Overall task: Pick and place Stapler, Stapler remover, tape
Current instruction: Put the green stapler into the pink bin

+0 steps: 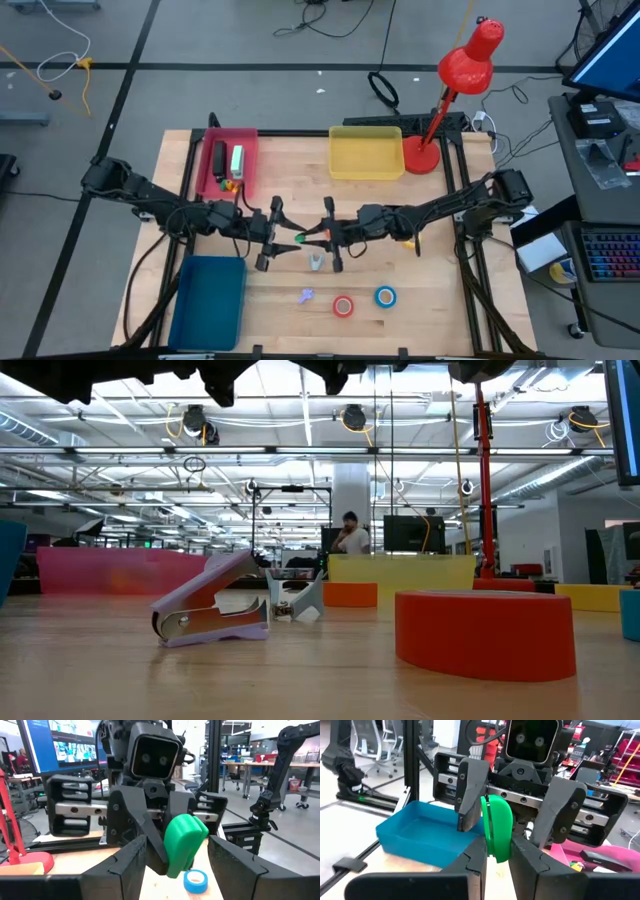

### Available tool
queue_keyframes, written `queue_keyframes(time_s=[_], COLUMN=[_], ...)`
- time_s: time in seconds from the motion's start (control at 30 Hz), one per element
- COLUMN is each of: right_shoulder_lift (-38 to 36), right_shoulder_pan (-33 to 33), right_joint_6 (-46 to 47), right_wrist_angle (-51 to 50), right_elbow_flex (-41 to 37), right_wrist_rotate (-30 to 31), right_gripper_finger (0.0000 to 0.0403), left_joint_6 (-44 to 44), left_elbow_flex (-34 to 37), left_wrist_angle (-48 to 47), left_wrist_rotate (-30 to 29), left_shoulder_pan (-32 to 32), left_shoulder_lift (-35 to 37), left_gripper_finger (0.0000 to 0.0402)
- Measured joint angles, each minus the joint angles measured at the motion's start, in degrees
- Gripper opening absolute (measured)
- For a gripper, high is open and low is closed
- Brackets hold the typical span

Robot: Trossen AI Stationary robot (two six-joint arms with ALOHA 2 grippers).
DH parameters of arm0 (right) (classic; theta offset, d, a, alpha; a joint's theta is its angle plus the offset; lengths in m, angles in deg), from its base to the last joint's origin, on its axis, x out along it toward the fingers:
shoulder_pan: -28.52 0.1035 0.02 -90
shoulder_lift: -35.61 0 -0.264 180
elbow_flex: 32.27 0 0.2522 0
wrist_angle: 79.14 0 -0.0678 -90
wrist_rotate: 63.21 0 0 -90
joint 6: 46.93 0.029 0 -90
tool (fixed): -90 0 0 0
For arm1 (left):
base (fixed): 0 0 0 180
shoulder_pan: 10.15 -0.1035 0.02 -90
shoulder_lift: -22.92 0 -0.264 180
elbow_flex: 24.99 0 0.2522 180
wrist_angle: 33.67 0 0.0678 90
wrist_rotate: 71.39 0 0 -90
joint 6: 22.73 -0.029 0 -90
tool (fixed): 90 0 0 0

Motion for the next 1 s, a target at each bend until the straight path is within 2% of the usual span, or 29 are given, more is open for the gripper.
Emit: queue_keyframes(time_s=[0.33,0.7,1.0], right_shoulder_lift=[3.7,3.8,3.7], right_shoulder_pan=[-0.1,-0.6,-0.6], right_joint_6=[0.1,0.1,-0.1], right_wrist_angle=[5.3,5.5,5.2], right_elbow_flex=[0.0,0.0,-0.1], right_wrist_rotate=[1.3,1.3,2.1], right_gripper_finger=[0.0047,0.0047,0.0047], left_joint_6=[0.3,0.4,0.4], left_elbow_flex=[0.0,0.0,0.1], left_wrist_angle=[-1.3,-3.5,-2.8], left_wrist_rotate=[-2.4,-4.4,-4.8], left_shoulder_pan=[0.0,0.0,0.0], left_shoulder_lift=[0.0,0.0,0.0], left_gripper_finger=[0.0209,0.0206,0.0136])
